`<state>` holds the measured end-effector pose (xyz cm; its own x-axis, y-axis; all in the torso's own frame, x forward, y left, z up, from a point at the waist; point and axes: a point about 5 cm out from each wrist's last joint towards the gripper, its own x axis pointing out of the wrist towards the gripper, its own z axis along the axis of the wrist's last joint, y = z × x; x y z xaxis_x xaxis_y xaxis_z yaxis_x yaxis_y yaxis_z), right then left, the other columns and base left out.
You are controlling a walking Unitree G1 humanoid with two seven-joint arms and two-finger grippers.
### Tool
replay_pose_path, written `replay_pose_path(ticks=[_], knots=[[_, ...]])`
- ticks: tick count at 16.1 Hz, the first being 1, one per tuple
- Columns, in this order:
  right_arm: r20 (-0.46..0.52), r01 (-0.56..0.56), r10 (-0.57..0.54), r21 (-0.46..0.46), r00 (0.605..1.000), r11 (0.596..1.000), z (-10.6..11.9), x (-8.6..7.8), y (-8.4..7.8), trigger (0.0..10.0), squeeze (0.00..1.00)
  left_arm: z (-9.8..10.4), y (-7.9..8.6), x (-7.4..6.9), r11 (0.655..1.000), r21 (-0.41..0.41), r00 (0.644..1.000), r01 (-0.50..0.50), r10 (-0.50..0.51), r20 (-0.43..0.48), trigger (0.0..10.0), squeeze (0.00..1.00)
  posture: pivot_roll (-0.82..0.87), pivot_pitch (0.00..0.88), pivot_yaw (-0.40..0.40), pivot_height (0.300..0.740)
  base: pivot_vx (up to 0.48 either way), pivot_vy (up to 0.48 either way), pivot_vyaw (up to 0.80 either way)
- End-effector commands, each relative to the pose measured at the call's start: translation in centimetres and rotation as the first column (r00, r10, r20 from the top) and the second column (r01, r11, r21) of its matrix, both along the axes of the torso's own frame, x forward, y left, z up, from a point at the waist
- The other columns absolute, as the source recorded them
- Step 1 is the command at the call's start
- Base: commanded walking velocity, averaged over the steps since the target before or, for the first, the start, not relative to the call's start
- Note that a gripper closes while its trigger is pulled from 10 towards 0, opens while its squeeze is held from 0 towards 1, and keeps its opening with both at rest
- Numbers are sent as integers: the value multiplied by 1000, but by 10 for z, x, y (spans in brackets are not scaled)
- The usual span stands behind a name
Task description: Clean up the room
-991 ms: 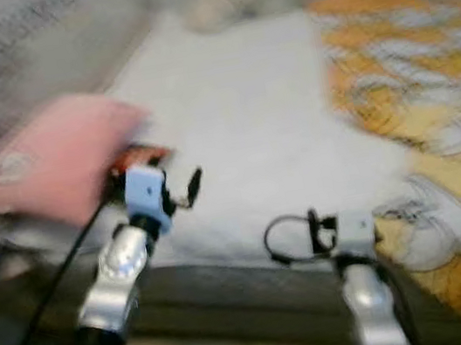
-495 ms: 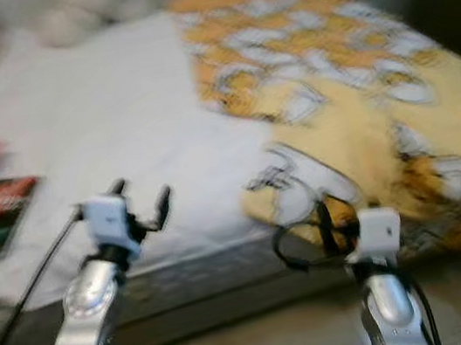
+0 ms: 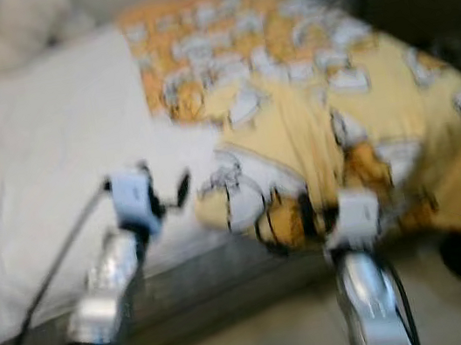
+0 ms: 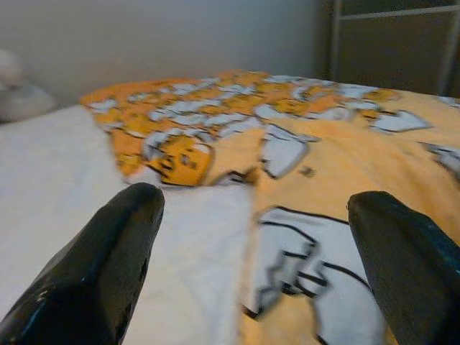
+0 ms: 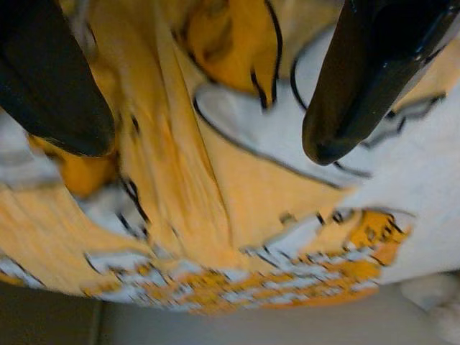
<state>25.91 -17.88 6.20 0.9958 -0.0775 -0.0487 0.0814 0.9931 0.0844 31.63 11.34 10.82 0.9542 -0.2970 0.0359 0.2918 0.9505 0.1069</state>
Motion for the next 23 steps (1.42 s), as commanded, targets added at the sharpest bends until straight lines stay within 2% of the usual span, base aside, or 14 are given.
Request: replay_pose_path(ticks=[1,4,8,10,11,12,13,14,15,16,17,18,20,23], knots=[[-3,-19,19,-7,1000,1000,2,3,6,10000,0,0,7,3,1000,17,1000,-18,18,2,10000,0,19,0,20,740,0,0,0],[4,-49,50,-34,999,998,2,8,14,10000,0,-2,3,9,999,48,1000,26,-26,-2,10000,0,15,0,26,740,89,394,0],[-26,-45,44,-38,999,998,-5,6,13,10000,0,-2,-2,15,997,73,999,36,-35,-11,10000,0,16,0,28,740,0,446,-794],[-25,-33,33,-39,999,999,-5,6,10,10000,0,3,-5,17,997,61,999,38,-39,14,10000,0,10,0,34,740,0,441,0],[2,-5,5,-23,1000,1000,-3,2,5,10000,0,4,-8,10,999,-11,999,40,-40,26,10000,0,6,0,36,740,0,0,0],[41,31,-31,6,999,999,0,-7,-1,10000,0,8,-10,-3,993,-109,998,53,-48,48,10000,0,-1,0,40,740,0,0,0],[74,54,-57,32,996,998,3,-23,-8,10000,0,13,-4,-20,986,-158,996,47,-34,85,10000,0,-6,0,35,740,0,0,0],[80,50,-52,33,995,998,3,-28,-9,10000,0,15,-2,-25,985,-167,996,43,-28,89,10000,0,-4,0,32,740,0,0,0],[65,48,-48,14,997,999,1,-39,-13,10000,0,16,3,-36,988,-142,994,58,-44,100,10000,0,-4,0,18,740,0,0,0],[12,36,-35,-40,999,999,-4,-58,-23,10000,0,8,9,-51,993,-77,993,88,-82,79,10000,0,-2,0,-1,740,0,0,0],[-35,27,-30,-95,999,995,-11,-64,-34,10000,0,-10,10,-50,992,-64,994,107,-108,-2,10000,0,-1,0,-4,740,259,0,0],[-34,35,-39,-99,999,994,-12,-61,-35,10000,0,-12,7,-46,992,-56,994,112,-113,-12,10000,0,-2,0,-4,740,480,0,0],[-32,24,-26,-84,999,996,-11,-48,-27,10000,0,-15,-4,-25,994,-24,994,104,-105,-41,10000,0,12,0,-10,740,480,0,0],[-39,10,-13,-56,999,998,-11,-34,-16,10000,0,-8,-7,-6,993,21,993,115,-115,-16,10000,0,-6,0,-6,740,480,0,0]])
